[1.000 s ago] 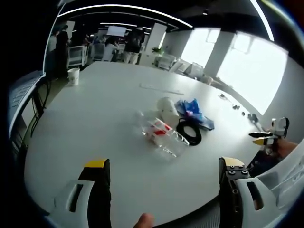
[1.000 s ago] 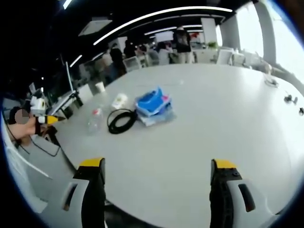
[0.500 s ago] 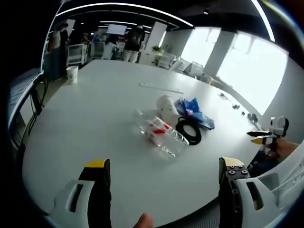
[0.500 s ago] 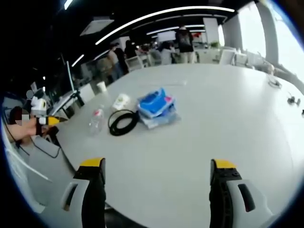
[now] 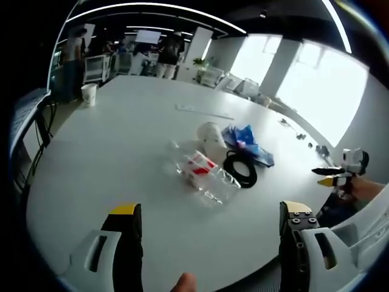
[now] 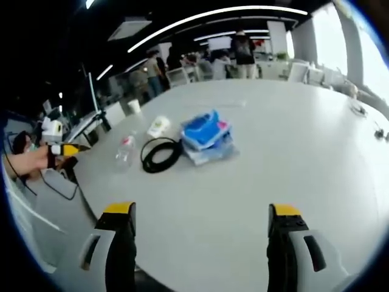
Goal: Arrange the tabletop items into an orderly group along one side of the table until the central work area is clear of visible clutter.
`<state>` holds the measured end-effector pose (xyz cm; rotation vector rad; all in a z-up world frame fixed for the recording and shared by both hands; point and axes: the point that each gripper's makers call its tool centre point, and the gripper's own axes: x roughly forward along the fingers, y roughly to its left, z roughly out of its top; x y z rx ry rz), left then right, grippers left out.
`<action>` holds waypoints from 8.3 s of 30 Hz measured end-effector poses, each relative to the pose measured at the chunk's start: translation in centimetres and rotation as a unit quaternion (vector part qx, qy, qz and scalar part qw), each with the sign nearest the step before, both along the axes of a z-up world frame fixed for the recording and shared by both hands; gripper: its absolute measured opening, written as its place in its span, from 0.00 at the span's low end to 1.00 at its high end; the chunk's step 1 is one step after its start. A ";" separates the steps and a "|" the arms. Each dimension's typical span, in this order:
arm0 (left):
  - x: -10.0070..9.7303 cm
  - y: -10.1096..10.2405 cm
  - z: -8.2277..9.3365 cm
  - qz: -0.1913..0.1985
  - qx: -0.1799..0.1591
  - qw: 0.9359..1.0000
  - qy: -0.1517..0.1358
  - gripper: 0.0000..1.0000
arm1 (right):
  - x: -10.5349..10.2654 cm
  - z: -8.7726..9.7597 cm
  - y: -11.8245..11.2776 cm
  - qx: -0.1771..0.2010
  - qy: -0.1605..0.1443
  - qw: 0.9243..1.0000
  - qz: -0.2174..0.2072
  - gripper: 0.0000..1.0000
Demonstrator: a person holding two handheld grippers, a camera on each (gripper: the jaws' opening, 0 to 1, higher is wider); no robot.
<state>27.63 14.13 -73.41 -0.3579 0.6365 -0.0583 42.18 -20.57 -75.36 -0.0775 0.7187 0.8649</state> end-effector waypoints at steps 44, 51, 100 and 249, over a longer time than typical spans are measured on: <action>3.1 -0.6 -1.8 0.000 -0.025 1.000 0.011 0.89 | 1.5 -0.7 4.3 0.002 0.008 0.999 0.033 0.85; 4.0 -0.8 -1.7 -0.003 -0.028 1.000 0.012 0.89 | 1.5 -0.8 5.4 0.011 0.016 0.999 0.034 0.84; 8.2 -2.6 -3.1 0.012 -0.058 0.998 0.037 0.88 | 1.7 0.4 12.6 0.087 0.075 0.992 0.044 0.78; 10.7 -1.4 -6.6 0.190 -0.029 0.978 0.078 0.35 | 0.7 -0.1 28.8 0.238 0.408 0.881 -0.016 0.65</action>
